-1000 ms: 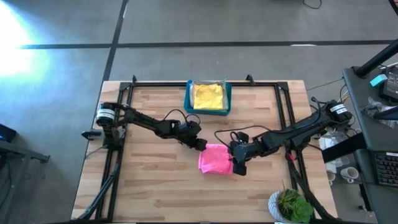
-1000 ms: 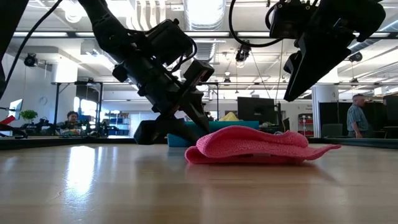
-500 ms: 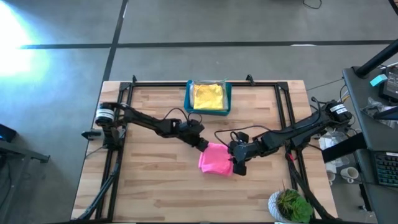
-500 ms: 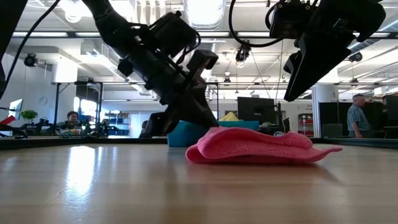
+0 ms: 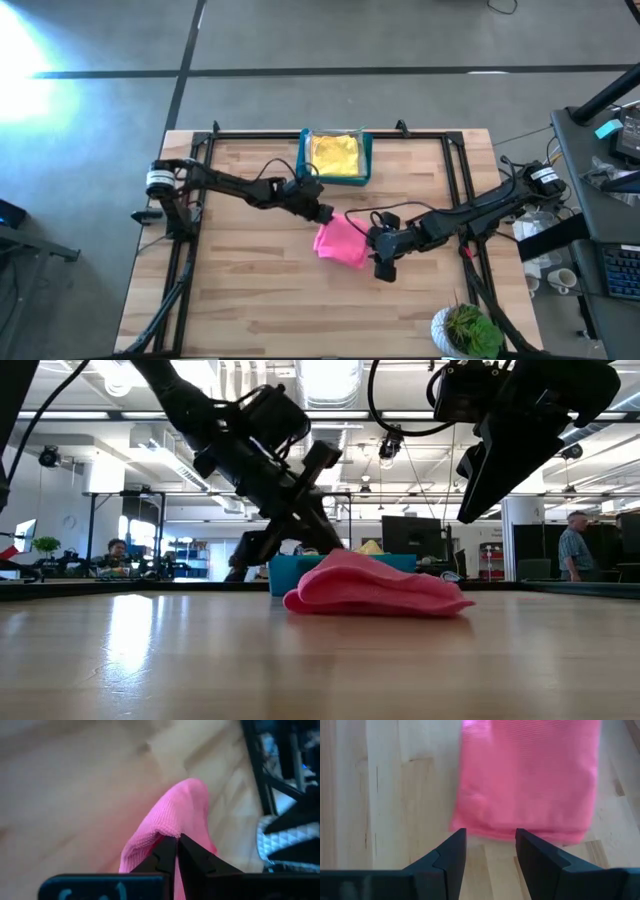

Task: Fold microfiber towels
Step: Put the pink microfiber cloth into the blue bin

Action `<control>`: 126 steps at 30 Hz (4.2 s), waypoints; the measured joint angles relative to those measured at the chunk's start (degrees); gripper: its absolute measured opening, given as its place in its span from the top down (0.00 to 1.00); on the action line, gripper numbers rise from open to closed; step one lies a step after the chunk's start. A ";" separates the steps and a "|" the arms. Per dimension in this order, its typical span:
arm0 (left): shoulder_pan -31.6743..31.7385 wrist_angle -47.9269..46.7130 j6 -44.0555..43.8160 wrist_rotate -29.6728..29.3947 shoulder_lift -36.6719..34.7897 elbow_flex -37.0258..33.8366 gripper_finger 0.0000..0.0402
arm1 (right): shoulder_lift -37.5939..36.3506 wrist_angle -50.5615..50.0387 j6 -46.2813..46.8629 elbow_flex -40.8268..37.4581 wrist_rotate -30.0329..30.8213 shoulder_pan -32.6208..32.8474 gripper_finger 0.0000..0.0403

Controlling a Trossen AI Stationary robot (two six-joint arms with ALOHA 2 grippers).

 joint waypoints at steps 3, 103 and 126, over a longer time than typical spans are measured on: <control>2.39 -2.89 -0.06 0.02 0.04 -0.31 1.00 | 0.00 0.09 0.82 0.00 0.02 0.00 0.60; 8.55 -2.61 13.32 2.85 6.38 -0.32 0.48 | 11.26 33.41 39.81 -13.54 2.23 -20.50 0.48; 6.89 3.51 16.90 1.57 3.84 -0.11 0.97 | 9.09 31.03 27.19 -7.58 2.87 -21.14 0.97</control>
